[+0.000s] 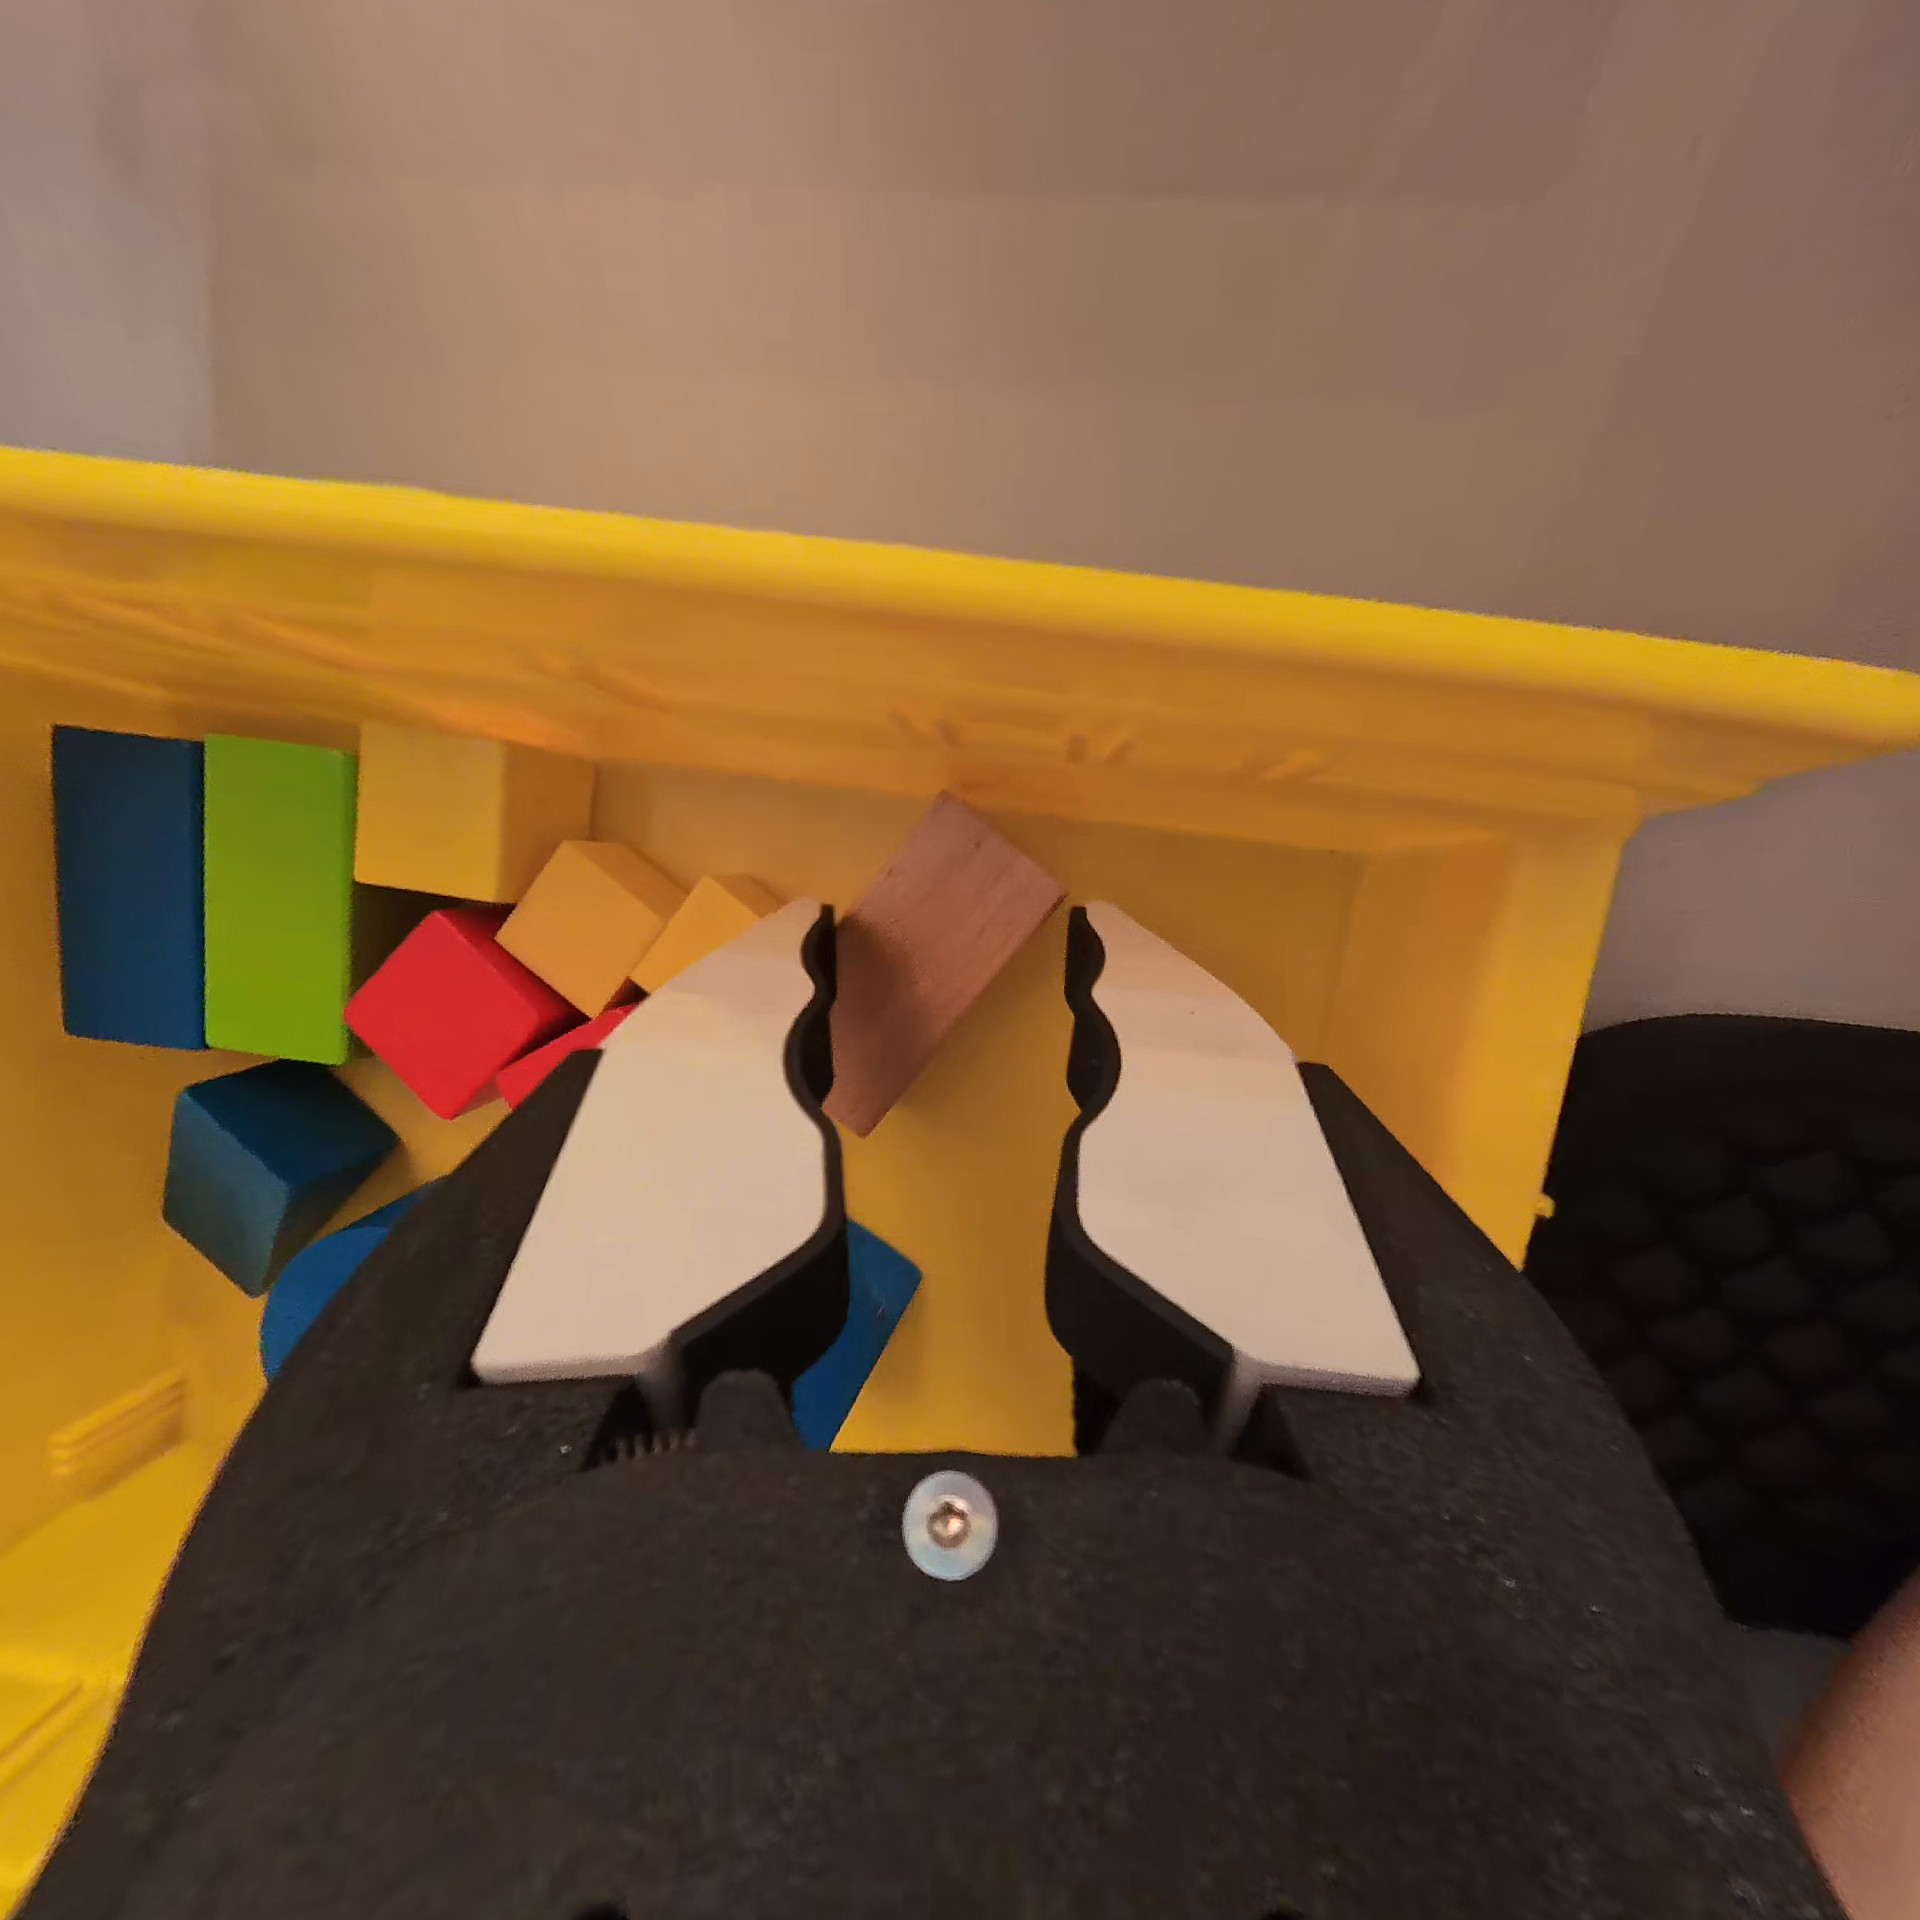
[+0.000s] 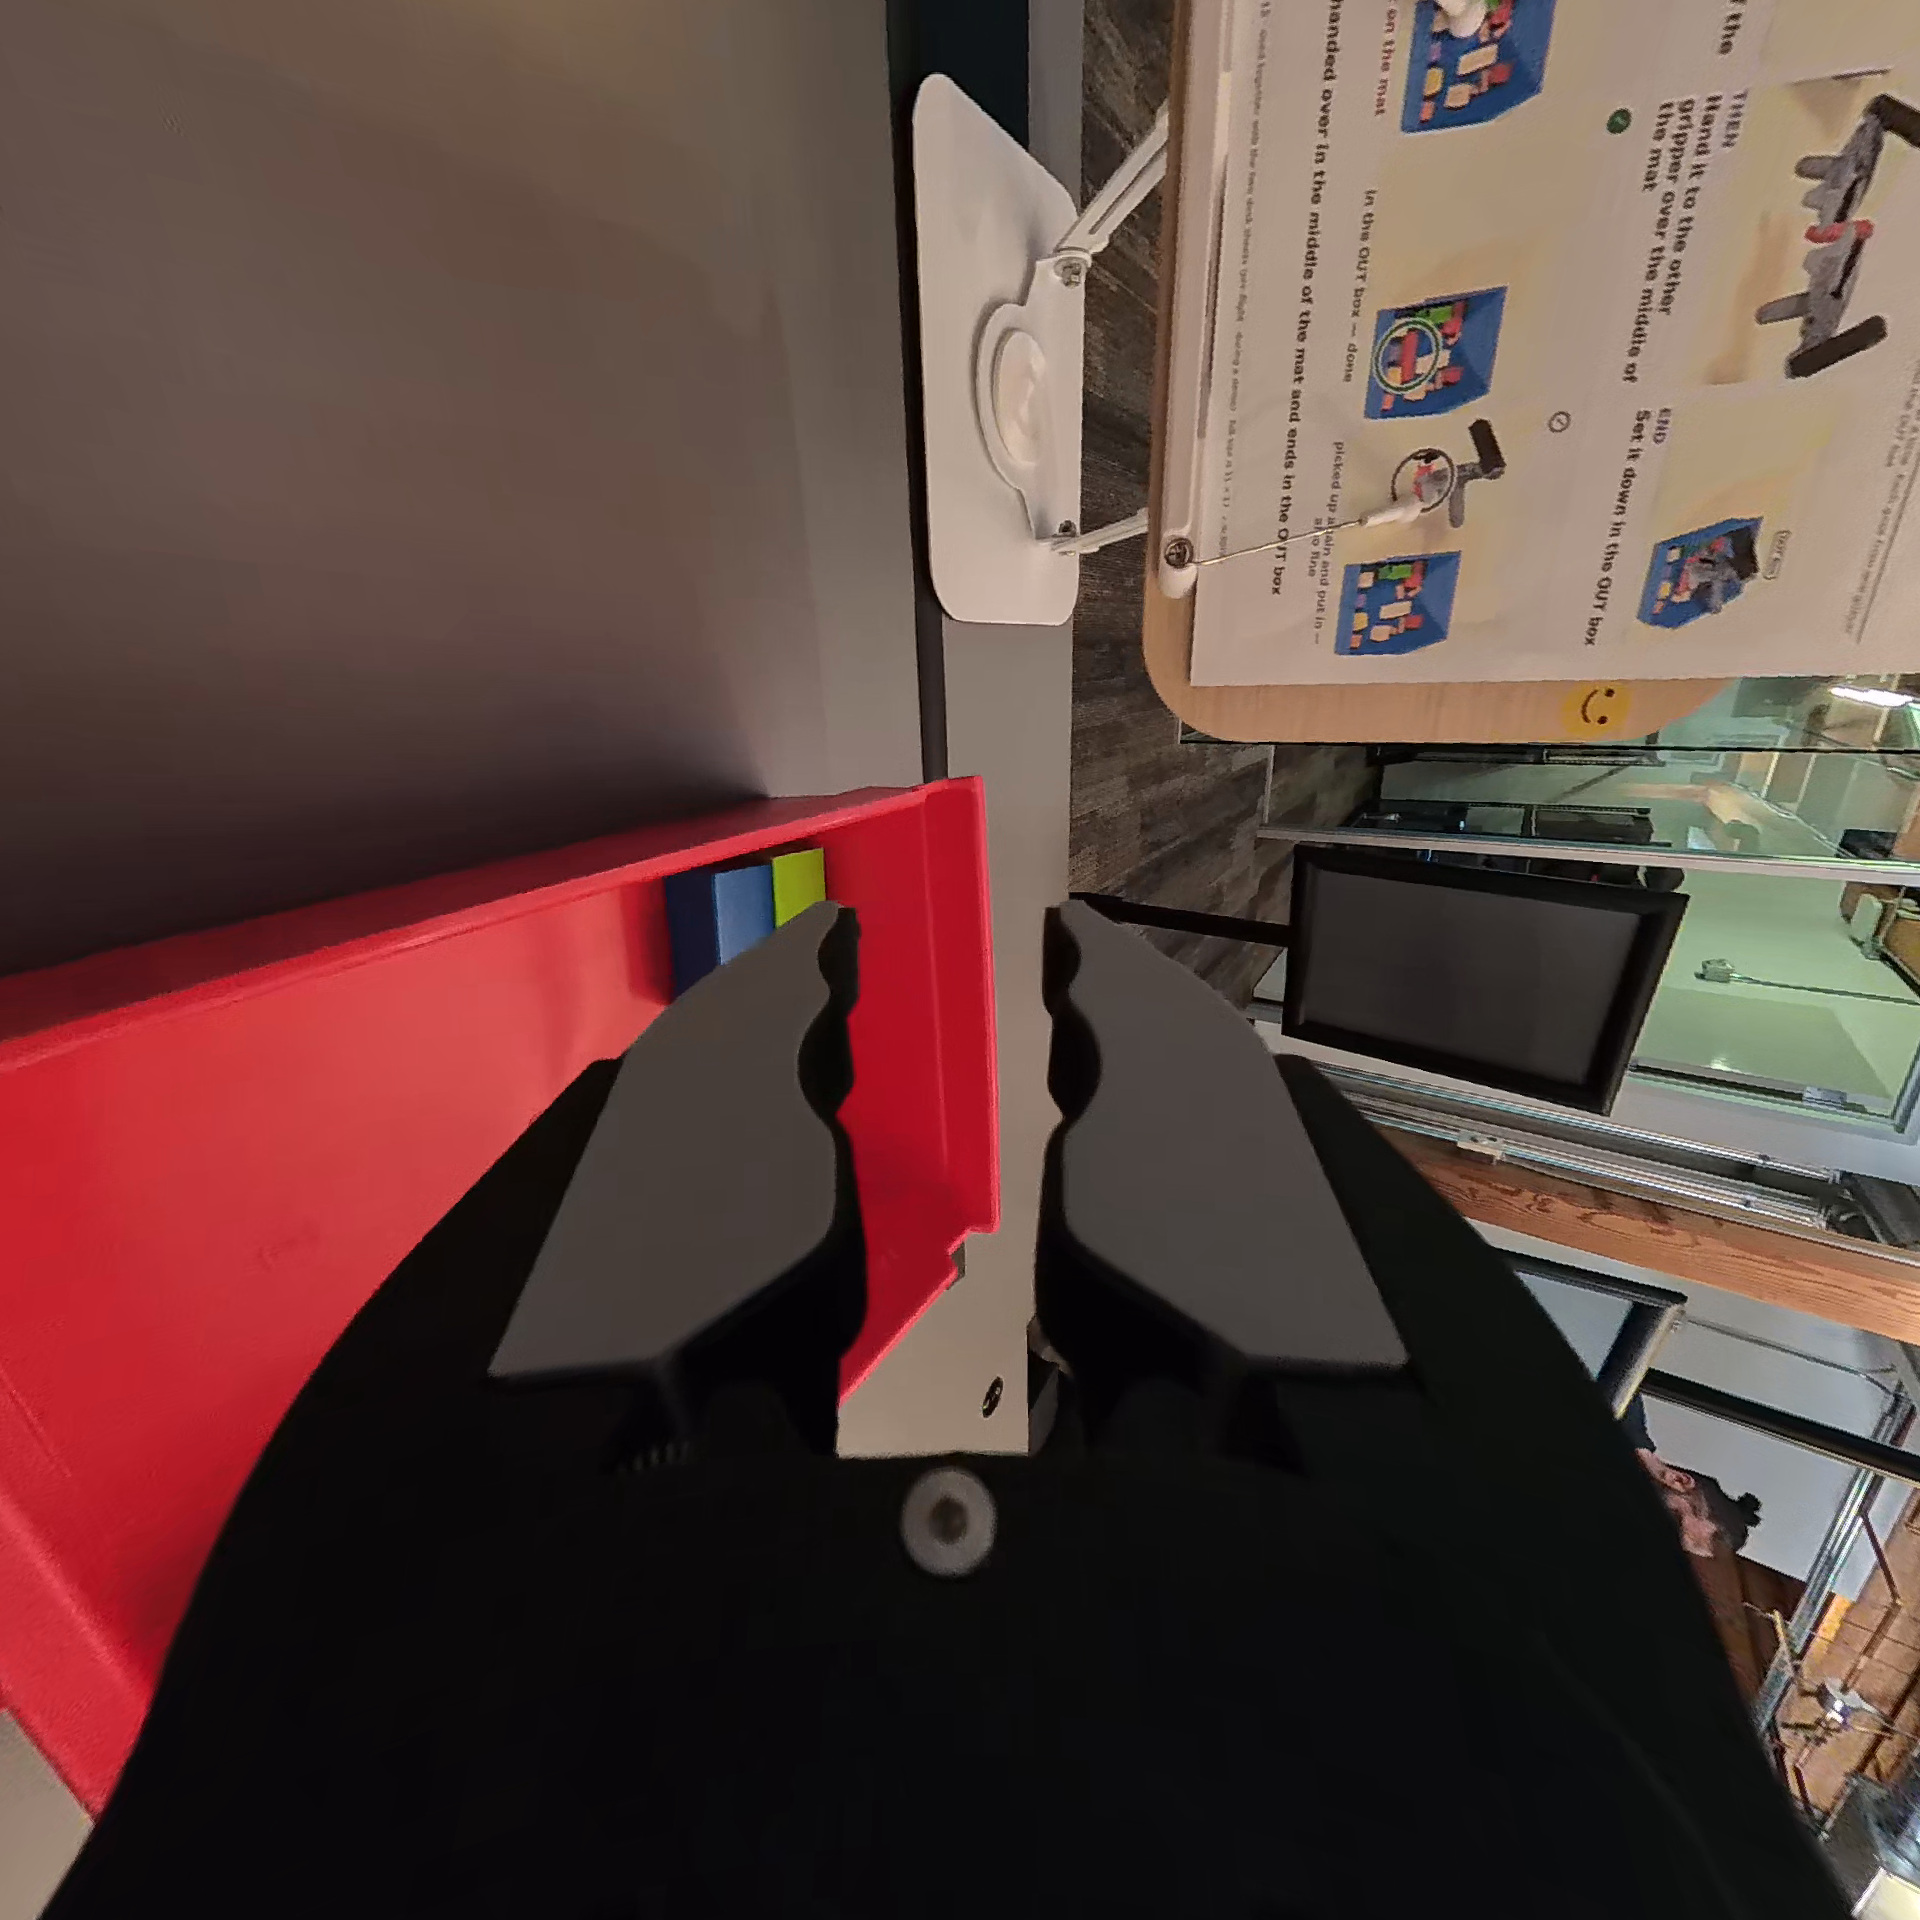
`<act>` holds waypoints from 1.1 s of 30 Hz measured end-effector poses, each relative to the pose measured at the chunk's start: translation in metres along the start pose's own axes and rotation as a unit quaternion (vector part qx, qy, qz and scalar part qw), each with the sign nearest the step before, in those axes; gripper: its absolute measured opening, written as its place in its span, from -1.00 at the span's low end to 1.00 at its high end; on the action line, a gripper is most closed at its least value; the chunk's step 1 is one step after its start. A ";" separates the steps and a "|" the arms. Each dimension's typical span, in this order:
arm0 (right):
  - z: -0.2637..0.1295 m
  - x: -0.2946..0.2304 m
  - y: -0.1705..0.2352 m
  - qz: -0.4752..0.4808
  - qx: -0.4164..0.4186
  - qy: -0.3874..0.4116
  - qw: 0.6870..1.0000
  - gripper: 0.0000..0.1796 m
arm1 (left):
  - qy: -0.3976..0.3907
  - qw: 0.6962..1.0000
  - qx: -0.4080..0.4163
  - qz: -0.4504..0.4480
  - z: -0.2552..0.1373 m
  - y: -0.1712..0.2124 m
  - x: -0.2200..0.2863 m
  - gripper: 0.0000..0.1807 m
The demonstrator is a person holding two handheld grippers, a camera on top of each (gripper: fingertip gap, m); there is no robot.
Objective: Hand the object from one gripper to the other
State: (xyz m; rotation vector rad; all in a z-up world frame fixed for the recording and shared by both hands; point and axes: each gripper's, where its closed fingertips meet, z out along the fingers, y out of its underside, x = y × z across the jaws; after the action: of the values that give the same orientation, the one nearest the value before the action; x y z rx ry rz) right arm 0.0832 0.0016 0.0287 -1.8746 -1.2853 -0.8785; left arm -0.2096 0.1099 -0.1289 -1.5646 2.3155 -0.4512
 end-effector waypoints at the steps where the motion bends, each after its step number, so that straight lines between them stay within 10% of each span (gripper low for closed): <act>1: 0.001 -0.001 0.000 -0.001 -0.001 -0.002 1.000 -0.61 | -0.001 1.000 -0.004 -0.001 0.000 0.002 0.000 -0.52; 33: 0.013 -0.016 0.000 -0.011 -0.014 -0.040 0.999 -0.61 | 0.034 0.995 -0.084 -0.036 0.012 0.031 0.005 -0.60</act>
State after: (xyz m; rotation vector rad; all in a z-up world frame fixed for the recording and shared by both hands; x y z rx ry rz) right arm 0.0803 0.0045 0.0089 -1.9388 -1.3503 -0.8432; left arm -0.2320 0.1149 -0.1534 -1.7397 2.4087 -0.3390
